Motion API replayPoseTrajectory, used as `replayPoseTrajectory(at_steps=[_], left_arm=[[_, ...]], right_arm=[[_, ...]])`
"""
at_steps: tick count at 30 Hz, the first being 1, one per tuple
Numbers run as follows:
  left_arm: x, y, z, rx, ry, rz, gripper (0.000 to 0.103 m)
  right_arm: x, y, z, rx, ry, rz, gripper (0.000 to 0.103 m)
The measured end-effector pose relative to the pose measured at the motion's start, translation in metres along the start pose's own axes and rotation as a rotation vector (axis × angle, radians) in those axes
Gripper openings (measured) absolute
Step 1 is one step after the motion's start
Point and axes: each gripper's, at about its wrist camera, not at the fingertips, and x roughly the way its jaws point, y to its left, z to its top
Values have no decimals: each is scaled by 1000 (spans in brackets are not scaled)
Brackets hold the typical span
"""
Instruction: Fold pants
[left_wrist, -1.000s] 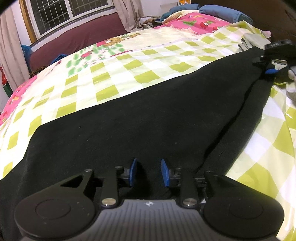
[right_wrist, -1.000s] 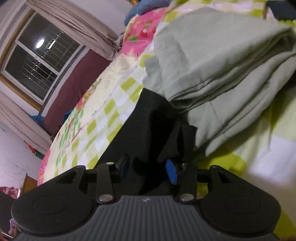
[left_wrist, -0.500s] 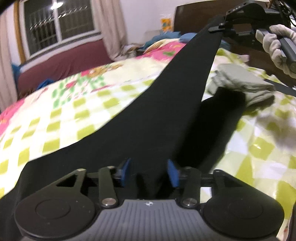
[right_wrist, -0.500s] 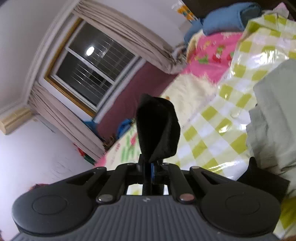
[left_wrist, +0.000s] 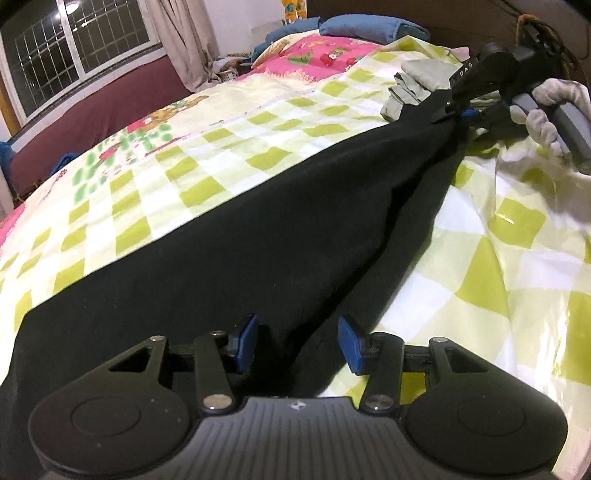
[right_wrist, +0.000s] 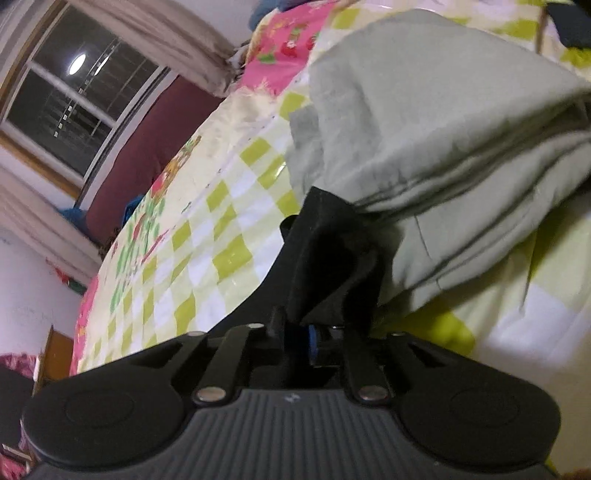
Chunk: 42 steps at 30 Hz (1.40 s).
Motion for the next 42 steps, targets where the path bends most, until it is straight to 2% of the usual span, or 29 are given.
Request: replayPoseTrajectory(at_steps=[1, 3, 4, 5, 6, 7, 10, 15, 21, 24, 25, 26, 28, 30, 32, 36, 39, 41, 42], left_arm=[[0, -1, 1, 1, -5, 0, 61], [5, -4, 2, 7, -4, -3, 61], [8, -7, 3, 20, -3, -2, 61], [10, -10, 3, 37, -3, 7, 61], [12, -15, 3, 60, -5, 18, 62], [12, -20, 3, 85, -15, 27, 62], [15, -27, 6, 112, -40, 65, 62], [33, -34, 17, 156, -40, 161, 61], [21, -56, 23, 245, -147, 179, 61], [35, -57, 28, 223, -137, 241, 61], [39, -52, 30, 203, -126, 258, 54], [41, -44, 32, 172, -114, 267, 39], [37, -22, 38, 99, -90, 255, 26], [25, 4, 48, 43, -96, 244, 25], [8, 26, 62, 11, -127, 269, 25], [-33, 59, 76, -81, -194, 248, 24], [-46, 49, 61, -47, -211, 237, 24], [-33, 27, 41, 29, -168, 228, 24], [-23, 17, 30, 47, -126, 198, 24]], right_arm=[[-1, 1, 1, -16, -3, -3, 23], [-1, 5, 0, -34, -8, 4, 33], [0, 6, 0, -48, 2, 10, 33], [0, 9, 0, -60, 1, 3, 28], [-2, 14, -1, -71, -8, -3, 14], [-4, 19, -1, -77, -10, 6, 10], [-14, 34, 5, -50, -23, 78, 8], [-33, 65, 24, -48, -41, 185, 8], [-37, 100, 43, -79, -30, 212, 8], [-42, 114, 47, -85, -38, 241, 8], [-44, 119, 48, -91, -44, 248, 8], [-46, 123, 48, -99, -48, 251, 8], [-50, 129, 50, -119, -46, 244, 8], [-49, 139, 54, -157, -43, 221, 8], [-44, 152, 62, -178, -36, 210, 8], [-55, 169, 69, -195, -78, 285, 8], [-71, 156, 55, -226, -108, 290, 8], [-72, 128, 38, -219, -103, 235, 8], [-67, 110, 28, -214, -90, 184, 9]])
